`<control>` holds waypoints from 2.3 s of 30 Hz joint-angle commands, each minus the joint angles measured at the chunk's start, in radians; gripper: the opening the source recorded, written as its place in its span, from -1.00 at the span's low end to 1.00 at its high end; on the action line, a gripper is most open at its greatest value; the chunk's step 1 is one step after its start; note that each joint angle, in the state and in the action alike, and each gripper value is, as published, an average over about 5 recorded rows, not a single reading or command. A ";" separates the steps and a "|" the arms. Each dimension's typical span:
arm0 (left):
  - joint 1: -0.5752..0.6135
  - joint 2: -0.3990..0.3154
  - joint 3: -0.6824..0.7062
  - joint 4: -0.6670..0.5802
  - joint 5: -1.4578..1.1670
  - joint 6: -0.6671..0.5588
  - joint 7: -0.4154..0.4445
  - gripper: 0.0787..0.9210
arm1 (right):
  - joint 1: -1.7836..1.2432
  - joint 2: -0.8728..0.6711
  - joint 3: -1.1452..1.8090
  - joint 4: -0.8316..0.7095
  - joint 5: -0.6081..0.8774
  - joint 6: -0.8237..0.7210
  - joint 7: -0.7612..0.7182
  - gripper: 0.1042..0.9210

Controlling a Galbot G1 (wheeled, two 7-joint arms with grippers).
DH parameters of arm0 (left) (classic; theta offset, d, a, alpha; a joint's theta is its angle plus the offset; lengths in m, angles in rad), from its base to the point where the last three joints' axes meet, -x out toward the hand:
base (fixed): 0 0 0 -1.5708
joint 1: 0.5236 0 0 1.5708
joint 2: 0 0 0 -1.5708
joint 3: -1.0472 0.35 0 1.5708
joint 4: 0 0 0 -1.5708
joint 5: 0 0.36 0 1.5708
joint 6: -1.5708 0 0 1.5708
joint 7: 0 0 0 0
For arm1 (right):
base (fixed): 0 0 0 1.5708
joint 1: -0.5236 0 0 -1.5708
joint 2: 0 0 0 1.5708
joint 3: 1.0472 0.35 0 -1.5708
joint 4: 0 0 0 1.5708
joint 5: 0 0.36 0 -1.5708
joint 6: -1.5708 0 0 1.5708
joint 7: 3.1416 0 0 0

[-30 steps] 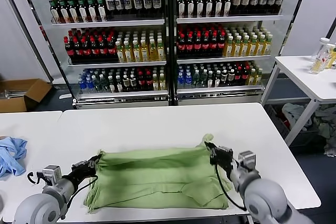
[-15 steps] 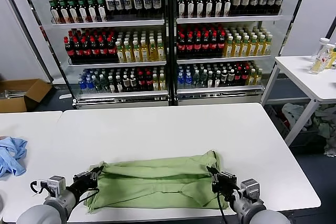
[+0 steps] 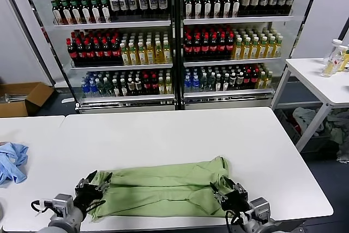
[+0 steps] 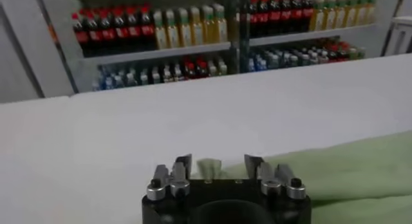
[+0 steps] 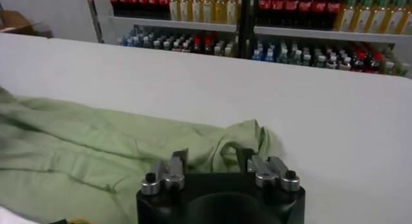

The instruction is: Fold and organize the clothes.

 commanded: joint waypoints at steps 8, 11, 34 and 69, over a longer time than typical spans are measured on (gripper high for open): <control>0.056 -0.235 0.052 0.074 0.234 -0.121 -0.115 0.73 | -0.035 0.010 -0.011 0.000 -0.053 0.001 -0.004 0.74; 0.054 -0.243 0.062 0.090 0.232 -0.125 -0.107 0.70 | -0.033 0.011 -0.016 -0.005 -0.053 0.001 -0.004 0.76; 0.021 -0.207 -0.017 0.162 -0.002 -0.081 -0.041 -0.81 | 0.026 -0.004 -0.031 -0.032 -0.017 0.001 0.012 0.76; -0.033 -0.105 -0.357 -0.113 -0.998 0.096 0.041 -0.95 | 0.092 -0.043 -0.026 -0.012 0.039 0.000 0.024 0.76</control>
